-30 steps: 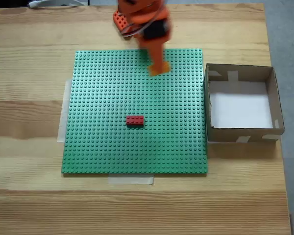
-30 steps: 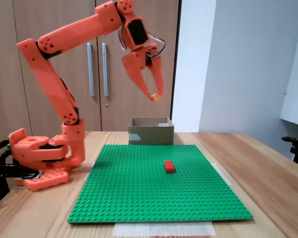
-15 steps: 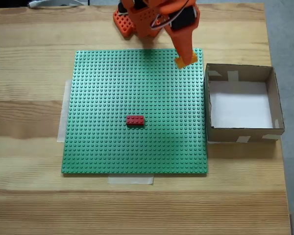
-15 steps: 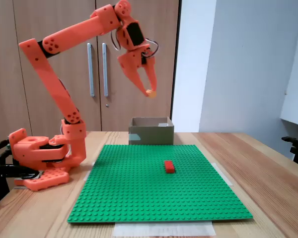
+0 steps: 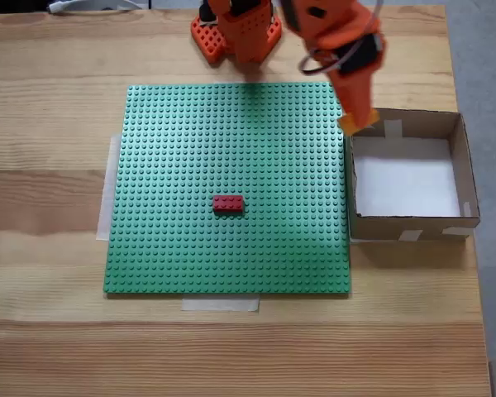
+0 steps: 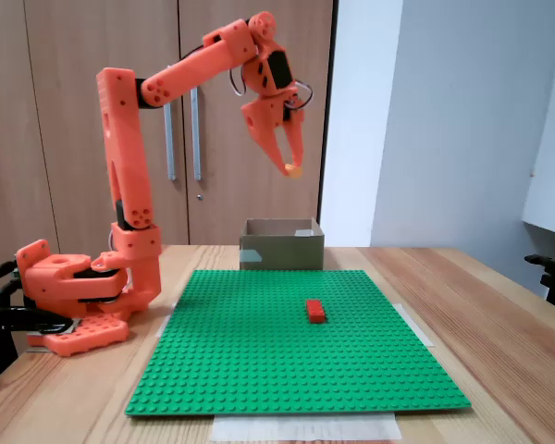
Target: Pick the yellow lego block and put it in the box.
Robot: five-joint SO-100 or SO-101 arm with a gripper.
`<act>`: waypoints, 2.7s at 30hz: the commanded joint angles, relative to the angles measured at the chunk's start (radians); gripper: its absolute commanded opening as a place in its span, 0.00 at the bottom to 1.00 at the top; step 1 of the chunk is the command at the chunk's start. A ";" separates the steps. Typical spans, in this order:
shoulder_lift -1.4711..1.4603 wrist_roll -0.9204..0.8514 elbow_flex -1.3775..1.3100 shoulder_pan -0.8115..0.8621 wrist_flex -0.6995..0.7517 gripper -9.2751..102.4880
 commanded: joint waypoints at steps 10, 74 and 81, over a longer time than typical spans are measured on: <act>-0.052 0.000 0.038 -0.161 -0.132 0.09; -0.196 0.071 0.311 -0.169 -0.578 0.17; 0.046 0.049 0.434 -0.106 -0.626 0.16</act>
